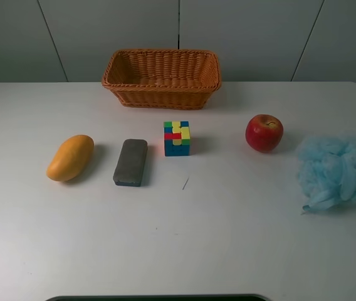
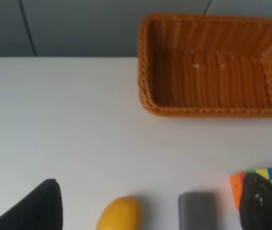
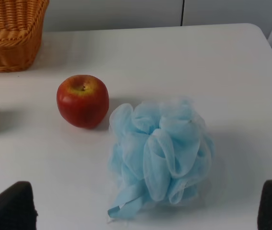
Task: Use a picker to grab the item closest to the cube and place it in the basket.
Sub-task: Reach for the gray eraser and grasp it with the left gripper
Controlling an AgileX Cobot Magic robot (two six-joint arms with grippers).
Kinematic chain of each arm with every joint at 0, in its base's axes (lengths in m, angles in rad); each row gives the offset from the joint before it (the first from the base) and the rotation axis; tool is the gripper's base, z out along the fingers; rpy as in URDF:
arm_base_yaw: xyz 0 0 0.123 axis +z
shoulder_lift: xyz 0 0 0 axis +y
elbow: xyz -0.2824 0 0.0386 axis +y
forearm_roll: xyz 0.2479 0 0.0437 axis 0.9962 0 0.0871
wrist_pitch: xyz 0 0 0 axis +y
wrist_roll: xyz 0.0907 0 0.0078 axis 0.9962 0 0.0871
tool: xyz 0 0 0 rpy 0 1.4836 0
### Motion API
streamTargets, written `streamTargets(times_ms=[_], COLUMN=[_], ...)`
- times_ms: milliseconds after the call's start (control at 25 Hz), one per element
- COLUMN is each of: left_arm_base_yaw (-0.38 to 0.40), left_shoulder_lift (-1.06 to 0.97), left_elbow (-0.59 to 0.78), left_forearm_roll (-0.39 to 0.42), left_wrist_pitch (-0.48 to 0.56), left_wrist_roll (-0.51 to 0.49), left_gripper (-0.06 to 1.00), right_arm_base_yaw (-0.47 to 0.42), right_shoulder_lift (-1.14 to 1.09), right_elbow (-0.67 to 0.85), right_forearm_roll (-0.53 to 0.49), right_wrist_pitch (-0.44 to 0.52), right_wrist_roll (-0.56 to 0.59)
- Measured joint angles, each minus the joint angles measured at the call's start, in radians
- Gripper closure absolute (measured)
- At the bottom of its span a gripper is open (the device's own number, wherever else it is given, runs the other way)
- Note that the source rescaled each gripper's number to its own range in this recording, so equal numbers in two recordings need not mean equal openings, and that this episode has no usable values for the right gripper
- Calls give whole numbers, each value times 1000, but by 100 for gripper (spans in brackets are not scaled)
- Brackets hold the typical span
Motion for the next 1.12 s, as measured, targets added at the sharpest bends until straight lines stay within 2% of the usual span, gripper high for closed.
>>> streamTargets(times_ms=[240, 520, 760, 1120], left_arm_base_yaw=[-129, -208, -244, -251], left_shoulder_lift=[239, 435, 542, 587], left_elbow=[0, 0, 0, 30], left_forearm_roll=[-14, -45, -73, -82], left_wrist_pitch=[-25, -66, -90, -103], left_wrist_roll=[-62, -150, -157, -162], left_gripper=[2, 2, 2, 2], right_arm_base_yaw=[0, 0, 0, 0], right_shoulder_lift=[0, 0, 0, 0], right_elbow=[0, 0, 0, 0], right_forearm_roll=[0, 0, 0, 0], right_wrist_pitch=[0, 0, 0, 0], right_wrist_roll=[0, 0, 0, 0])
